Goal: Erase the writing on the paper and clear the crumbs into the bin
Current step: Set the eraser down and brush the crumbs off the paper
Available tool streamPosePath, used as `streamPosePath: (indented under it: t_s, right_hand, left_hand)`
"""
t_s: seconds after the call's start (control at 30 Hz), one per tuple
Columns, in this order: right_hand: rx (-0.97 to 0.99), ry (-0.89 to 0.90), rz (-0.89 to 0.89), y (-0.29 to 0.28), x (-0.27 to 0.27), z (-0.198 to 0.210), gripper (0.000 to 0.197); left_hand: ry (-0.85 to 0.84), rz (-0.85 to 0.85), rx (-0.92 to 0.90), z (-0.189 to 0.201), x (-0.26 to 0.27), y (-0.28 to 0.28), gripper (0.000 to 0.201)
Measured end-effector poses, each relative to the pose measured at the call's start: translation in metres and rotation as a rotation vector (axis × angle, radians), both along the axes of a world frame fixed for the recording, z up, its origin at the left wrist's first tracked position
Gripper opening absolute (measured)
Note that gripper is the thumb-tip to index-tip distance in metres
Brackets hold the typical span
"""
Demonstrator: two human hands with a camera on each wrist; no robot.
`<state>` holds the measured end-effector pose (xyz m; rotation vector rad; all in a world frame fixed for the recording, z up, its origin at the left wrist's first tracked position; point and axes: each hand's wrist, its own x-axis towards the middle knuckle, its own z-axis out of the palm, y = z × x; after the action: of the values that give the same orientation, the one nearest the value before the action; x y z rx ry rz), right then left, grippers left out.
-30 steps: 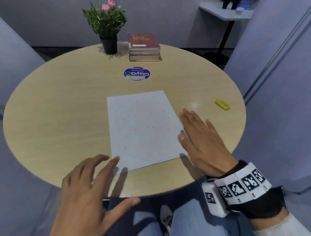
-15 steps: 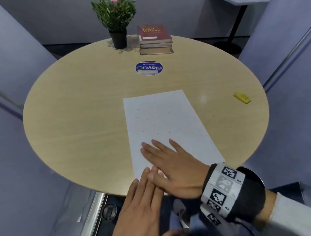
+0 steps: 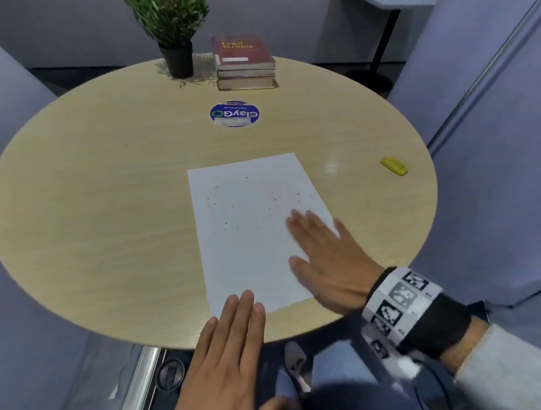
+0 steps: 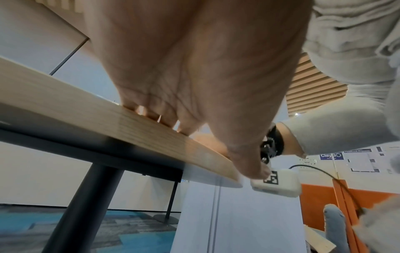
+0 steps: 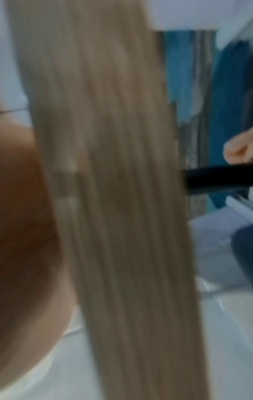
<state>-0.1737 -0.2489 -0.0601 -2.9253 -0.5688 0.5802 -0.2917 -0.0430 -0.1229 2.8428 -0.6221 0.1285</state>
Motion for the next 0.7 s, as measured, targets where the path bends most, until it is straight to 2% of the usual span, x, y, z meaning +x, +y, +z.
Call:
streamPosePath:
  t_s: [0.07, 0.13, 0.2, 0.27, 0.4, 0.47, 0.53, 0.6, 0.7]
  right_hand:
    - [-0.001, -0.015, 0.024, 0.004, -0.002, 0.008, 0.07]
    - [0.108, -0.032, 0.203, 0.035, -0.025, 0.014, 0.074]
    - [0.19, 0.028, 0.342, 0.058, -0.046, 0.013, 0.074]
    - [0.168, 0.029, 0.312, 0.05, -0.041, 0.004, 0.068]
    - [0.009, 0.026, 0.065, -0.017, 0.004, -0.003, 0.065]
    - [-0.009, 0.046, -0.021, -0.032, 0.016, 0.002, 0.069]
    - [-0.003, 0.012, 0.034, -0.018, 0.01, 0.008, 0.07]
    - [0.063, -0.037, 0.18, 0.013, -0.011, 0.008, 0.071]
    - [0.131, -0.012, 0.269, 0.036, -0.033, 0.0, 0.069]
  left_hand:
    - [0.033, 0.011, 0.022, 0.003, 0.003, 0.0, 0.098]
    - [0.076, 0.01, 0.025, 0.003, 0.005, 0.001, 0.088]
    - [0.049, -0.011, 0.036, 0.002, 0.003, 0.001, 0.078]
    - [0.061, 0.002, 0.049, 0.002, 0.001, 0.002, 0.084]
    - [0.059, 0.023, 0.04, 0.007, 0.0, -0.001, 0.095]
    - [0.041, 0.041, 0.069, 0.007, -0.001, 0.0, 0.096]
    - [0.046, 0.046, 0.085, 0.008, -0.001, 0.0, 0.096]
    - [0.024, 0.063, 0.104, 0.008, -0.004, -0.002, 0.096]
    - [0.031, 0.05, 0.106, 0.015, -0.006, 0.001, 0.077]
